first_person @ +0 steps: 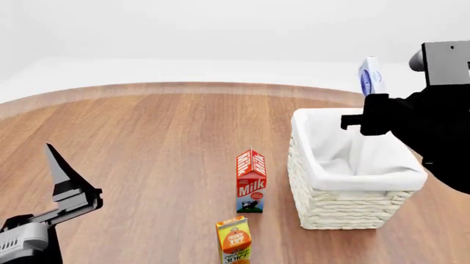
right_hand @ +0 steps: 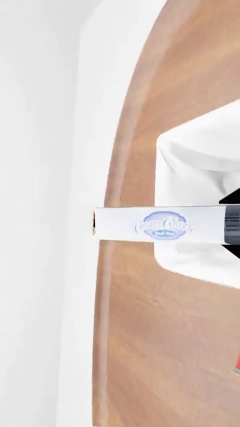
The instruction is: Pick up the cream cheese box and the butter, and put them in the basket.
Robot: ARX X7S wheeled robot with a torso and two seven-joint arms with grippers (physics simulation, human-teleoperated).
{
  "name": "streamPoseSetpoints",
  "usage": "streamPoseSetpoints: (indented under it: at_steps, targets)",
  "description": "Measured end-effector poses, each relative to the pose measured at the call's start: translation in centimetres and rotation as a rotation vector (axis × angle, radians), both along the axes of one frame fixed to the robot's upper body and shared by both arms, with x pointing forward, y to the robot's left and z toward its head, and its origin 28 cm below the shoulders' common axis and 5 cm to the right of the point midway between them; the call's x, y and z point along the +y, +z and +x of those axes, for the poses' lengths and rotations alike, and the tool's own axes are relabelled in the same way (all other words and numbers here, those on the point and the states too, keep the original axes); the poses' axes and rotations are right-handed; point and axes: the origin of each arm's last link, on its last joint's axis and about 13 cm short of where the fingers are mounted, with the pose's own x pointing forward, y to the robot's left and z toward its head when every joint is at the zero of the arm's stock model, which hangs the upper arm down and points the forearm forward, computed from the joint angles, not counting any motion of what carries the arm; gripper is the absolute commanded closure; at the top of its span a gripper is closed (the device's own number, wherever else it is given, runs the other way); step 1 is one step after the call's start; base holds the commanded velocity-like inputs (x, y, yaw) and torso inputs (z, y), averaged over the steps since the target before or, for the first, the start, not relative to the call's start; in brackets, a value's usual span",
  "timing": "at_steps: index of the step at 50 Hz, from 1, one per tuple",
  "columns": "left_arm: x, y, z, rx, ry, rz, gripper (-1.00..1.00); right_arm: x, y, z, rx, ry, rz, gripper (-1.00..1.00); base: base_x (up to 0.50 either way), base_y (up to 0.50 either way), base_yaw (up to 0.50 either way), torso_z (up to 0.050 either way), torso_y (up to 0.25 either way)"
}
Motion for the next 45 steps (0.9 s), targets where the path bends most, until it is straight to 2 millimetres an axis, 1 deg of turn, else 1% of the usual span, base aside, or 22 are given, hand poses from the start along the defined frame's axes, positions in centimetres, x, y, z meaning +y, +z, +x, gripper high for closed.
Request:
streamPoseSetpoints:
  at_steps: [12, 20, 26, 33, 45]
  targets:
    - [0.1, 0.0, 0.0, 0.003, -0.001, -0.004, -1.0, -1.3, -1.4, 0.1, 0.092, 0.011, -0.119, 1.0, 0.0, 0.0, 0.0, 0.0, 0.001]
    - [0.0, 0.0, 0.0, 0.004, -0.001, -0.003, -1.0, -1.9, -2.1, 0.0, 0.136, 0.006, -0.141, 1.0, 0.0, 0.0, 0.0, 0.0, 0.001]
    - [0.0, 0.0, 0.0, 0.005, -0.001, -0.002, -1.0, -2.2, -2.7, 0.3, 0.161, -0.003, -0.145, 1.0, 0.0, 0.0, 0.0, 0.0, 0.0]
    - [0.0, -0.1, 0.1, 0.006, -0.003, -0.001, -1.0, -2.2, -2.9, 0.8, 0.174, -0.003, -0.151, 1.0, 0.0, 0.0, 0.0, 0.0, 0.0]
    - [-0.1, -0.2, 0.1, 0.01, -0.006, 0.0, -1.0, -1.7, -3.3, 1.9, 0.189, 0.025, -0.156, 1.0, 0.0, 0.0, 0.0, 0.0, 0.001]
